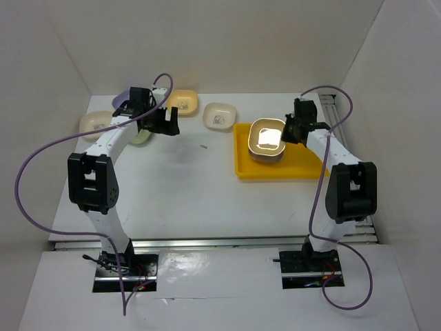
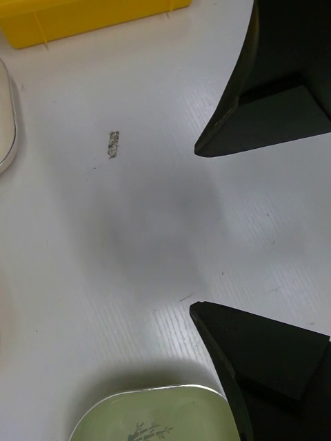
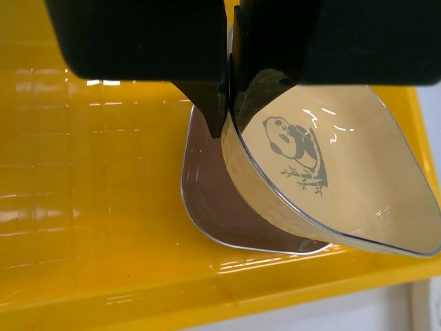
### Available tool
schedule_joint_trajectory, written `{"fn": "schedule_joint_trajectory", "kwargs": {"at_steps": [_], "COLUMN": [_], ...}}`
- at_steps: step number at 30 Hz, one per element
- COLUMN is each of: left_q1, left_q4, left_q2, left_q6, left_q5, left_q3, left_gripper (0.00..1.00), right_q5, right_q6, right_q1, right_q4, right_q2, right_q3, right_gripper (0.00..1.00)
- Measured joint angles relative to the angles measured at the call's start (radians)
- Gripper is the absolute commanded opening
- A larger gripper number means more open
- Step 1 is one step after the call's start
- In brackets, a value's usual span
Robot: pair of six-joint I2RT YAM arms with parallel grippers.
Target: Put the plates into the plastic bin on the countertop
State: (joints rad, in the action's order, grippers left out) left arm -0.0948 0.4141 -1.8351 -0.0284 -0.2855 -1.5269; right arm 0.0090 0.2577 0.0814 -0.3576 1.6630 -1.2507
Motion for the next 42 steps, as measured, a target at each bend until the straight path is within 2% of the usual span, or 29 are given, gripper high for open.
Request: {"fn": "schedule_joint_trajectory", "kwargs": {"at_steps": [2, 3, 5, 8, 9, 10, 11, 17, 22, 30, 37, 42], "left_q1": [-0.003, -0.007, -0.019, -0.038, -0.043, -0.048, -0.053, -0.071, -0.071, -0.064, -0.027, 0.005], "left_q4": [0.021, 0.030, 0.044, 0.056, 0.058, 0.058, 0.058, 0.075, 0.084, 0.061, -0.012, -0.043], "left_q2": [-0.014, -0.019, -0.023, -0.024, -0.025, -0.026, -0.028, -0.088, -0.222, -0.488, -0.612, -0.689], "left_q6": [0.003, 0.004, 0.008, 0.022, 0.024, 0.026, 0.025, 0.016, -0.007, -0.005, -0.037, -0.066], "left_q5": [0.003, 0.006, 0.013, 0.019, 0.019, 0.019, 0.019, 0.049, 0.140, 0.286, 0.315, 0.311], "left_q3": [-0.029, -0.042, -0.076, -0.107, -0.116, -0.124, -0.128, -0.195, -0.372, -0.697, -0.725, -0.763], "left_gripper": [1.00, 1.00, 1.00, 1.00, 1.00, 1.00, 1.00, 1.00, 1.00, 1.00, 1.00, 1.00], "right_q5": [-0.002, -0.005, -0.010, -0.024, -0.029, -0.032, -0.037, -0.016, 0.003, -0.006, 0.026, 0.086], "right_q6": [-0.013, -0.017, -0.018, -0.018, -0.014, -0.015, -0.011, -0.017, -0.017, -0.016, -0.013, -0.017], "right_q1": [-0.008, -0.008, -0.010, -0.010, -0.010, -0.010, -0.010, 0.025, 0.088, 0.205, 0.332, 0.439], "right_q4": [-0.003, -0.003, -0.002, 0.006, 0.010, 0.012, 0.012, 0.002, 0.006, 0.097, 0.147, 0.198], "right_q2": [0.030, 0.043, 0.060, 0.063, 0.063, 0.063, 0.063, 0.055, -0.036, -0.209, -0.281, -0.398], "right_q3": [0.000, 0.000, 0.002, 0.008, 0.008, 0.006, 0.003, -0.082, -0.088, 0.085, 0.229, 0.352], "right_gripper": [0.02, 0.07, 0.28, 0.68, 0.77, 0.94, 1.00, 1.00, 1.00, 1.00, 1.00, 1.00]}}
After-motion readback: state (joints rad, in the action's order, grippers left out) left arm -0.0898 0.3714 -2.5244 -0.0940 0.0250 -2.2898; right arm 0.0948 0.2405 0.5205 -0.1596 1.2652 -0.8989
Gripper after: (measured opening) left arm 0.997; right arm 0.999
